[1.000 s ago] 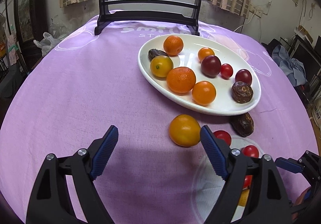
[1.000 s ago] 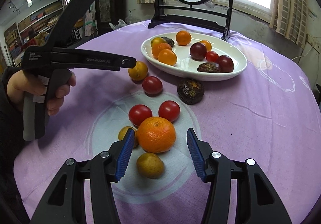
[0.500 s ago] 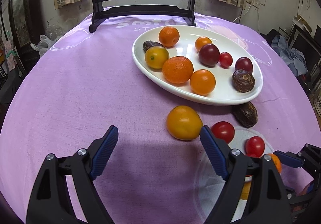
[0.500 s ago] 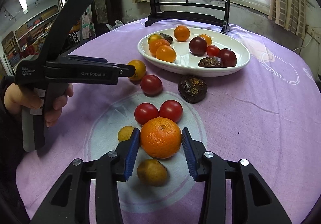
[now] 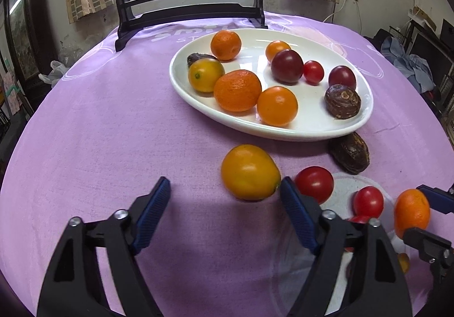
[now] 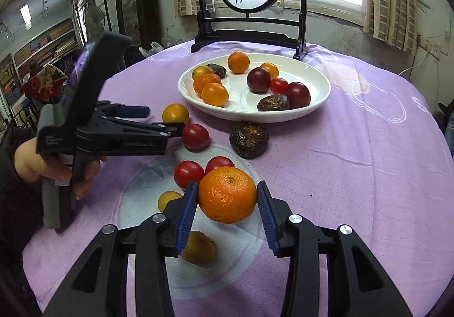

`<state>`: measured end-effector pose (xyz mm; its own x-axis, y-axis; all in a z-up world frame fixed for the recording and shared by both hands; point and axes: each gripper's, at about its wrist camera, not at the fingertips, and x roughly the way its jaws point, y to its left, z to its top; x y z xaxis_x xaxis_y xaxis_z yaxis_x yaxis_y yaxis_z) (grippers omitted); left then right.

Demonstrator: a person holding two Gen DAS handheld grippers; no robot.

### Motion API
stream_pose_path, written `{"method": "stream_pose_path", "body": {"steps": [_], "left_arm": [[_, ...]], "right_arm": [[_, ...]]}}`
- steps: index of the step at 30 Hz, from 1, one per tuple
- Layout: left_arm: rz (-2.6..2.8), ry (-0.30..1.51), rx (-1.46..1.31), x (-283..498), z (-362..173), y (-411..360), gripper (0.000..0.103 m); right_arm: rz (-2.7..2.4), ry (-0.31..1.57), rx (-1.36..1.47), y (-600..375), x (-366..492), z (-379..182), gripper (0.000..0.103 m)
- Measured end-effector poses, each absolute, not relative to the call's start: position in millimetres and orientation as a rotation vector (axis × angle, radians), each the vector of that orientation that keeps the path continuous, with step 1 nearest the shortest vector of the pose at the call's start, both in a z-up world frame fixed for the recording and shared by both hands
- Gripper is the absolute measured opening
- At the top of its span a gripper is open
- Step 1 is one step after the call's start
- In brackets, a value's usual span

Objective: Organize fruits
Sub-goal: 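Grasp a yellow tomato with the left gripper while the right gripper grasps an orange, then move both held fruits over the plate and release them onto it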

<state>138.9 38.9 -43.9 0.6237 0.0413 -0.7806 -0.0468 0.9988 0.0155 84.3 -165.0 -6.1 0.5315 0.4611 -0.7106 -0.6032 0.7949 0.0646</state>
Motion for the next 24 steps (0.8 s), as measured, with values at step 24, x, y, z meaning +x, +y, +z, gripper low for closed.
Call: {"method": "stream_pose_path", "body": {"steps": [24], "left_arm": [[-0.037, 0.785, -0.024, 119.9, 7.9, 25.0, 0.039]], "right_arm": [[0.525, 0.673, -0.130, -180.7, 97.2, 17.6, 0.043]]}}
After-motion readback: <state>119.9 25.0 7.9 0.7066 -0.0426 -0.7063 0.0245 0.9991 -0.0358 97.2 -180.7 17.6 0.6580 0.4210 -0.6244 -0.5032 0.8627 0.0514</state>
